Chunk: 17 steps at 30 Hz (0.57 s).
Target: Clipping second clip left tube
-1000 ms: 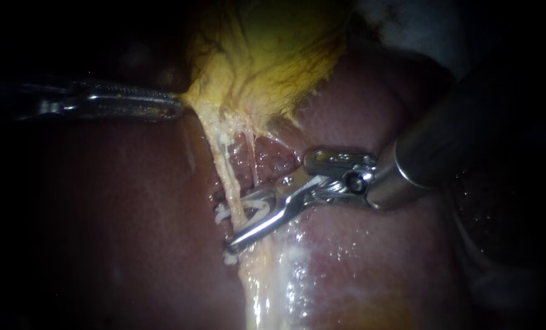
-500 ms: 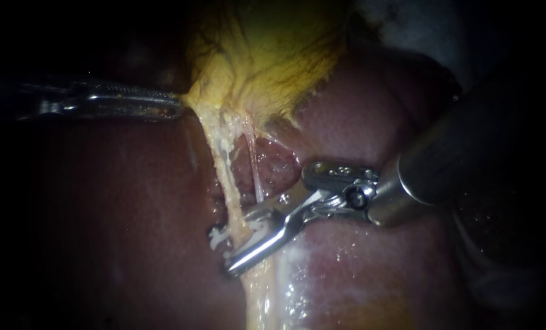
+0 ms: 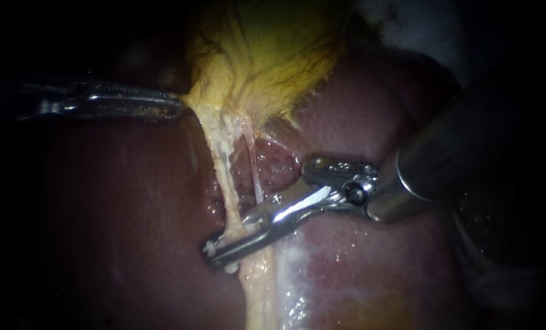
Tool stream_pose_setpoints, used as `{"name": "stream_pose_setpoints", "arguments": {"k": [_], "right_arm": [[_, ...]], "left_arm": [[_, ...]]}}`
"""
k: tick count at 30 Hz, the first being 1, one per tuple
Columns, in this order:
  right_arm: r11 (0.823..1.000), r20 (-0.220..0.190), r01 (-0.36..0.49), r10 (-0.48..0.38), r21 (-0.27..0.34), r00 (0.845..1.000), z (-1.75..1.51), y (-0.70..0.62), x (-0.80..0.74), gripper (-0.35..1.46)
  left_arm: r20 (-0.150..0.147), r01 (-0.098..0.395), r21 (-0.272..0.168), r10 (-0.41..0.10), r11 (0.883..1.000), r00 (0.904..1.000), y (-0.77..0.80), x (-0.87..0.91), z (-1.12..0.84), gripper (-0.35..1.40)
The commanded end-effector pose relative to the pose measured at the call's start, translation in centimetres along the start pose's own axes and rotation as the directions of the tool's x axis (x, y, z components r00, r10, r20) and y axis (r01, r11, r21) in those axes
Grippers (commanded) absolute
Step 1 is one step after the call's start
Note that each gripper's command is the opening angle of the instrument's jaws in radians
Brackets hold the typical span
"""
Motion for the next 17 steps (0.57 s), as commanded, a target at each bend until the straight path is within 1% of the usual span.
{"name": "stream_pose_setpoints", "arguments": {"k": [1,3,5,9,17], "right_arm": [[1.0,0.001,0.001,-0.001,0.001,1.0,0.0,0.0,-0.01,-0.35],[1.0,-0.006,0.001,-0.001,-0.004,1.0,0.02,0.04,0.0,-0.35],[1.0,-0.002,0.001,-0.001,-0.008,1.0,0.02,0.06,0.01,-0.35],[1.0,0.017,0.004,-0.004,-0.021,1.0,0.02,0.07,-0.03,-0.35],[1.0,0.019,0.005,-0.005,-0.021,1.0,0.02,0.08,-0.06,-0.35]], "left_arm": [[0.0,0.0,0.0,0.0,1.0,1.0,0.0,0.0,0.0,-0.35],[0.0,0.0,0.0,0.0,1.0,1.0,0.0,0.0,0.0,-0.35],[0.0,0.0,0.0,0.0,1.0,1.0,0.0,0.0,0.0,-0.35],[0.0,0.0,0.0,0.0,1.0,1.0,0.0,0.0,0.0,-0.35],[0.0,0.0,0.0,0.0,1.0,1.0,0.0,0.0,0.0,-0.35]]}}
